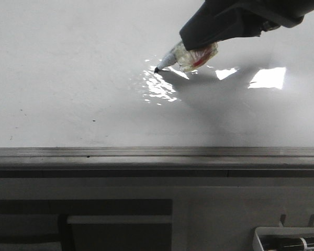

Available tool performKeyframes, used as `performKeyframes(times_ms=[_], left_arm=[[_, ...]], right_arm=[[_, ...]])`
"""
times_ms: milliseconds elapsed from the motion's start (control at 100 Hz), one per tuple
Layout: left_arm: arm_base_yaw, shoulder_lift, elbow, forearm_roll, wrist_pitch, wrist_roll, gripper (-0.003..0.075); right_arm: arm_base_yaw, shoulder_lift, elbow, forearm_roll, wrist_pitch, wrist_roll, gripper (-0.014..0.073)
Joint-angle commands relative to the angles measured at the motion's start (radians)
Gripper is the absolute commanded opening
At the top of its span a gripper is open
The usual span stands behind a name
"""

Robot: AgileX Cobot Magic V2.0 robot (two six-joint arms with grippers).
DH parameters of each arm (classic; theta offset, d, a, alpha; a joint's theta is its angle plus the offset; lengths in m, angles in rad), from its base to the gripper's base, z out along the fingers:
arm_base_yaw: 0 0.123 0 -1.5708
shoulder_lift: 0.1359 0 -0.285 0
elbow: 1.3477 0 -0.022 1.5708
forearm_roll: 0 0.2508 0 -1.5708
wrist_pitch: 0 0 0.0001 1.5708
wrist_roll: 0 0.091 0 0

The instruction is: Write number 5 on whiteboard

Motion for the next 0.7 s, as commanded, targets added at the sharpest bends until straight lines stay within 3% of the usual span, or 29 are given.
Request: performKeyframes(times_ms=[0, 480, 690], left_arm=[[0.001, 0.008, -0.025, -0.005, -0.081, -0.008, -0.002], [0.001, 0.008, -0.025, -0.005, -0.081, -0.008, -0.002], [0.001, 0.008, -0.025, -0.005, -0.081, -0.008, -0.002]], right_arm=[[-0.004, -0.005, -0.036, 0.016, -0.034, 0.0, -0.0056], [-0.002, -0.001, 0.034, 0.062, -0.001, 0.01, -0.0056], [-0.048, -0.033, 0.034, 0.06, -0.007, 0.01, -0.0056]])
